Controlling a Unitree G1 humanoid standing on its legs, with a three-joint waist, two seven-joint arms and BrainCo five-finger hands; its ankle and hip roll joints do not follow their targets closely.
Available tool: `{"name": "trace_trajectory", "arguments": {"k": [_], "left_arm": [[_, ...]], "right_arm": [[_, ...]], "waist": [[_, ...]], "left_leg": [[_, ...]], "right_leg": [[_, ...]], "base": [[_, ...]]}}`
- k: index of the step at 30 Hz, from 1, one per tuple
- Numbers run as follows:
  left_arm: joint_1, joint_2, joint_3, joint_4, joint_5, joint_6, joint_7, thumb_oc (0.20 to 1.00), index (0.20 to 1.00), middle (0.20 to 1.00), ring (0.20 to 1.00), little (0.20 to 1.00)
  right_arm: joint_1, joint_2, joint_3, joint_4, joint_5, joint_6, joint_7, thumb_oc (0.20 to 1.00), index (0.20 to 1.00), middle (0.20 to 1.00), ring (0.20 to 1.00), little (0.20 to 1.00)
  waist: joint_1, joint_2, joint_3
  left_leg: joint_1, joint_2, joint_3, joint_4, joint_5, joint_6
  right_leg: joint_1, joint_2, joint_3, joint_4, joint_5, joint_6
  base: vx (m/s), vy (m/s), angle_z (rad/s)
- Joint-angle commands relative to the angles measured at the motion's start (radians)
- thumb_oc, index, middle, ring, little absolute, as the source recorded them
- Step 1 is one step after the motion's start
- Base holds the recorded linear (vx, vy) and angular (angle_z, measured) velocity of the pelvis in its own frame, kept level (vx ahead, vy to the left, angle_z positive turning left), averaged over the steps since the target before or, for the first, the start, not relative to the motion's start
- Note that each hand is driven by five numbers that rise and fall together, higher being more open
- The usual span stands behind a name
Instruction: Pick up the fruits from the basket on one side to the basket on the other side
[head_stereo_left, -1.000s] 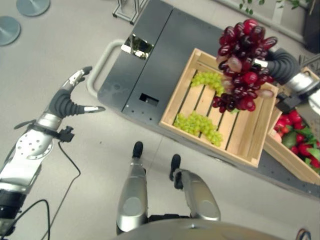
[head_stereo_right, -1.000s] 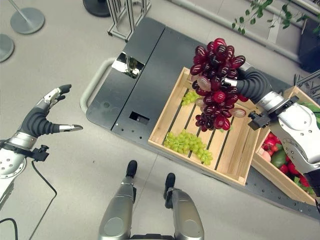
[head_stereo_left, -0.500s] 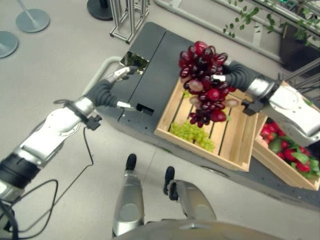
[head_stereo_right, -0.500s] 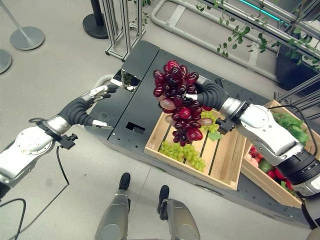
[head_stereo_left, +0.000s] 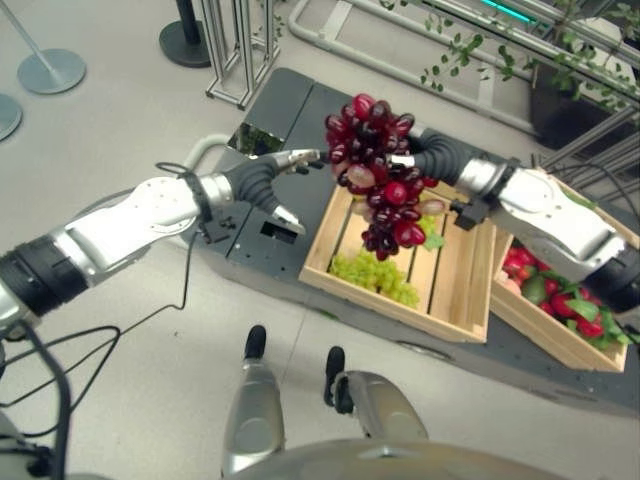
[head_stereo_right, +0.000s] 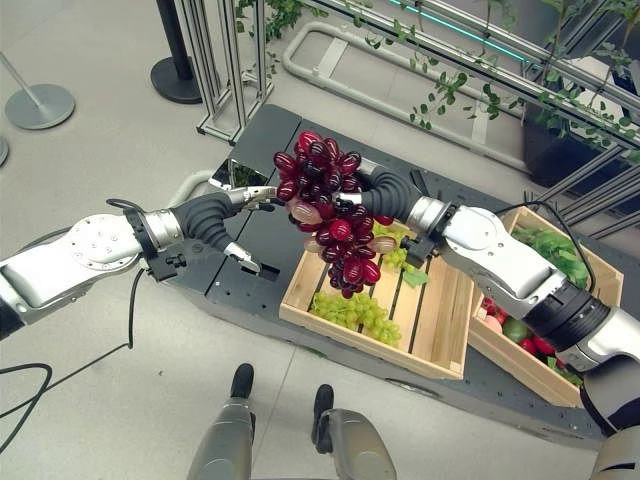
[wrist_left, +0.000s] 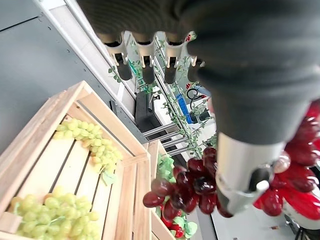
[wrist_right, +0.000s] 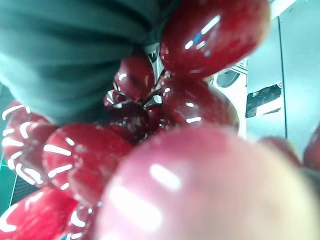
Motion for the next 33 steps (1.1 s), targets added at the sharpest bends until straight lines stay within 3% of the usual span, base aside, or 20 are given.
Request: {"name": "trace_trajectory", "arguments": {"k": [1, 18, 33], "left_arm": [[-0.005, -0.025, 0.055, 0.002, -0.043, -0.037, 0.004, 1.000, 1.000, 1.000, 1.000, 1.000], [0.007, -0.114, 0.044, 0.014, -0.170, -0.009, -0.027, 1.000, 1.000, 1.000, 1.000, 1.000], [-0.011, -0.124, -0.014, 0.012, -0.214, 0.009, -0.079, 1.000, 1.000, 1.000, 1.000, 1.000]], "right_arm": [[-0.085, 0.049, -0.045, -0.026, 0.068, -0.101, -0.036, 0.200, 0.200, 0.200, 0.200, 0.200], [-0.097, 0.193, -0.037, 0.005, 0.073, -0.109, -0.066, 0.200, 0.200, 0.200, 0.200, 0.200], [-0.090, 0.318, 0.002, 0.069, 0.108, -0.094, -0.053, 0.200, 0.200, 0.200, 0.200, 0.200]], "waist": [[-0.007, -0.010, -0.057], [-0.005, -0.013, -0.101], [0.003, -0.010, -0.116]], "left_leg": [[0.022, -0.037, 0.030, 0.070, -0.091, 0.065], [0.055, -0.040, 0.032, 0.042, -0.092, 0.067], [0.069, -0.043, 0.032, 0.023, -0.089, 0.067]], "right_leg": [[0.017, -0.010, 0.013, -0.081, 0.122, 0.074], [0.046, -0.006, 0.020, -0.104, 0.126, 0.075], [0.058, -0.009, 0.019, -0.121, 0.132, 0.075]], "base": [[0.00, 0.000, 0.00], [0.00, 0.000, -0.01], [0.00, 0.001, 0.00]]}}
